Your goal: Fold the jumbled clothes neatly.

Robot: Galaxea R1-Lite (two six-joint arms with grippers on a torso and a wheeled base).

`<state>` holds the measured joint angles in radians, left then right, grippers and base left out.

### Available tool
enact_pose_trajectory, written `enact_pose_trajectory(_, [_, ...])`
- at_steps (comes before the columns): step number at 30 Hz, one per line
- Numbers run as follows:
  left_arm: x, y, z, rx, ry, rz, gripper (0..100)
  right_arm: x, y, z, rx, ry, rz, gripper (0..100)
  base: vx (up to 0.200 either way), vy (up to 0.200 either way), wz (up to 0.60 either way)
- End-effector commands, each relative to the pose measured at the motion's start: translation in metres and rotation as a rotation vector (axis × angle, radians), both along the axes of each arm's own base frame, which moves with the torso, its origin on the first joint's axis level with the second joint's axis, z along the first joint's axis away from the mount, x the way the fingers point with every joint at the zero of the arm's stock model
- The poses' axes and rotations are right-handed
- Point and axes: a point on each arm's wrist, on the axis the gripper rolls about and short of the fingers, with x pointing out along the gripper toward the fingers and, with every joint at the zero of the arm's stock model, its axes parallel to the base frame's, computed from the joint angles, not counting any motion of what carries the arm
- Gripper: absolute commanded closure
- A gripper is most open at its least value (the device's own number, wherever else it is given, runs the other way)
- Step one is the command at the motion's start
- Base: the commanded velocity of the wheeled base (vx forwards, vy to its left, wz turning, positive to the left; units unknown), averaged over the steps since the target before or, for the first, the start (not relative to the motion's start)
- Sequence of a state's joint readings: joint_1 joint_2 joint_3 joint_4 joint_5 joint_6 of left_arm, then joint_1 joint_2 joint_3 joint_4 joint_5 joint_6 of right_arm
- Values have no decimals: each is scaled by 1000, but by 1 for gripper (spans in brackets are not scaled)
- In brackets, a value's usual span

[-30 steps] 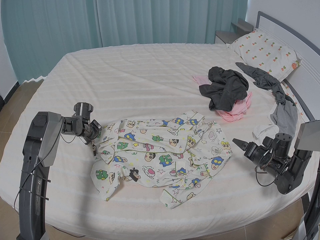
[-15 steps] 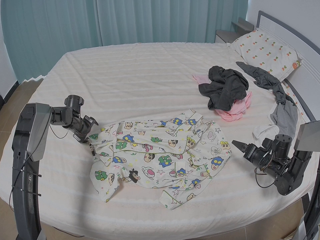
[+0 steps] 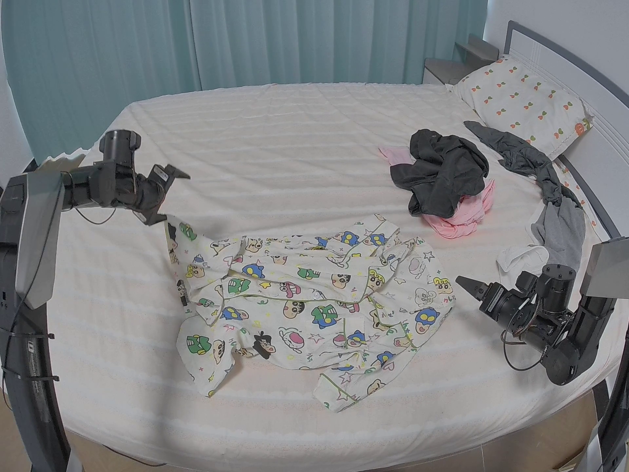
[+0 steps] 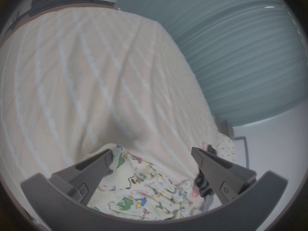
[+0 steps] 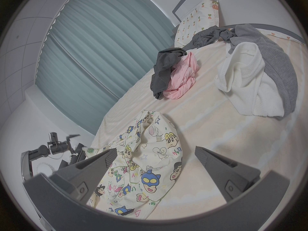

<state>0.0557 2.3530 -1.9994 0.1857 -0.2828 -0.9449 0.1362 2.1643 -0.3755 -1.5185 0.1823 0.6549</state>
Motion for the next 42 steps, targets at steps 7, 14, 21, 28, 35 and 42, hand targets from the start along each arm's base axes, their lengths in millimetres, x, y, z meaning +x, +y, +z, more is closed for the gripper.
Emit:
enact_pose_trajectory(7, [-92, -8, 123, 257, -540, -315, 0, -4, 1, 5, 4, -10, 14, 0, 0, 0, 0])
enact_pose_trajectory(14, [-100, 9, 59, 415, -377, -355, 0, -8, 1, 7, 8, -8, 32, 0, 0, 0, 0])
enact_pose_trajectory(21, [-139, -2, 7, 341, -210, -470, 0, -9, 1, 7, 10, -7, 36, 0, 0, 0, 0])
enact_pose_trajectory(28, [-160, -53, -48, 407, -32, -614, 0, -10, 1, 4, 7, 7, 40, 0, 0, 0, 0])
enact_pose_trajectory(35, [-145, -96, -84, 332, 70, -587, 0, -10, 2, 3, 7, 10, 41, 0, 0, 0, 0])
enact_pose_trajectory(42, [-106, -117, -137, 370, 49, -385, 0, -10, 6, 2, 5, 16, 53, 0, 0, 0, 0])
